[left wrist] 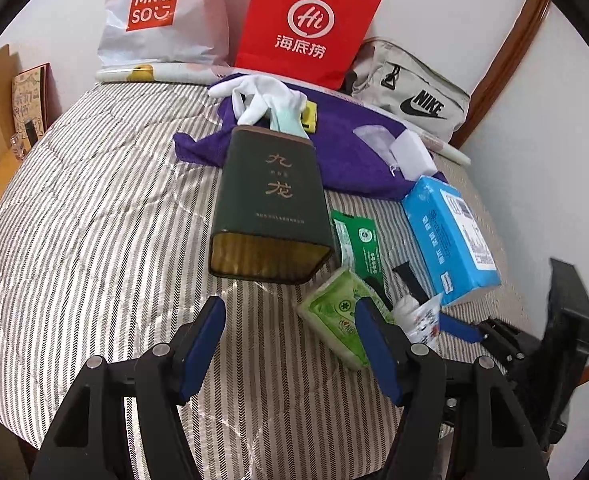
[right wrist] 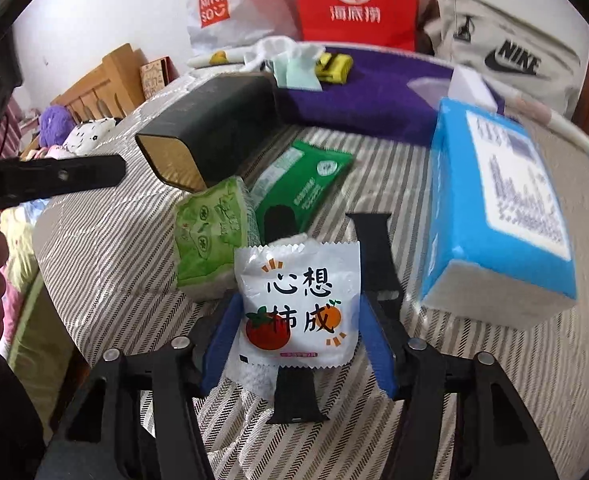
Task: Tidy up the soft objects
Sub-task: 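Grasp the green wipes pack with the left tool while the right tool holds the snack packet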
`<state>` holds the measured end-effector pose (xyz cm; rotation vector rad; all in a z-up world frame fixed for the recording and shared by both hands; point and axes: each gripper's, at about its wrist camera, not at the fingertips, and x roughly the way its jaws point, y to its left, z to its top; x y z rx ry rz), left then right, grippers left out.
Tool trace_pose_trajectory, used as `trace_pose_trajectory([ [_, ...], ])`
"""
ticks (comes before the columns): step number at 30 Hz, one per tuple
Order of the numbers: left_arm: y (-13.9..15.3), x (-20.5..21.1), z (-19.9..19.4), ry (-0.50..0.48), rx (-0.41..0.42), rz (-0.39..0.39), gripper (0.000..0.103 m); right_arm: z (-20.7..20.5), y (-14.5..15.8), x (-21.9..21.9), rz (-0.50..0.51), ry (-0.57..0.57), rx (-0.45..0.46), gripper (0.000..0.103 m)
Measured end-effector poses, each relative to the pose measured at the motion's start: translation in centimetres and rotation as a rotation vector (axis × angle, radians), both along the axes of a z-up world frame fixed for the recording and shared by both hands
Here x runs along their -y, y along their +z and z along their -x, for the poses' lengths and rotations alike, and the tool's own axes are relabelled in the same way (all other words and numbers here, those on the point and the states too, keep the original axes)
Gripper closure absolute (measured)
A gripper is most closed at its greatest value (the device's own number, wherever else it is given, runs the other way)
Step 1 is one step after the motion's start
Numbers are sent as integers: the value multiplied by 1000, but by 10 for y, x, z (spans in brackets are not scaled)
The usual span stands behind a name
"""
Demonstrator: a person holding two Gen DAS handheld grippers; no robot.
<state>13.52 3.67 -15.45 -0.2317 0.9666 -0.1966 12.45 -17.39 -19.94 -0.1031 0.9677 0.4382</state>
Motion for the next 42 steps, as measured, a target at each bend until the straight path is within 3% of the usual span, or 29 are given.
trace_pose_trajectory([
  [7,-4,8,3,-24,-13,4,38,15,22,17,-12,-20,63,46],
  [14,-17,32,0,-63,-43,1,38,28,25,41,-32,-59,55,46],
  [19,-31,41,-13,-19,-103,68,38,35,20,59,-35,-95,42,46],
  [25,-42,64,-17,-22,-118,5,38,41,14,78,-53,-129,37,46],
  [30,-44,74,-22,-18,-122,-3,31,41,11,88,-66,-145,29,46],
  [35,-50,87,-30,14,-135,-72,26,40,7,93,-83,-161,18,46],
  [39,-49,79,-29,6,-126,-65,27,41,5,94,-82,-162,13,46],
  [42,-46,66,-19,1,-134,-125,28,43,5,96,-90,-161,15,46],
])
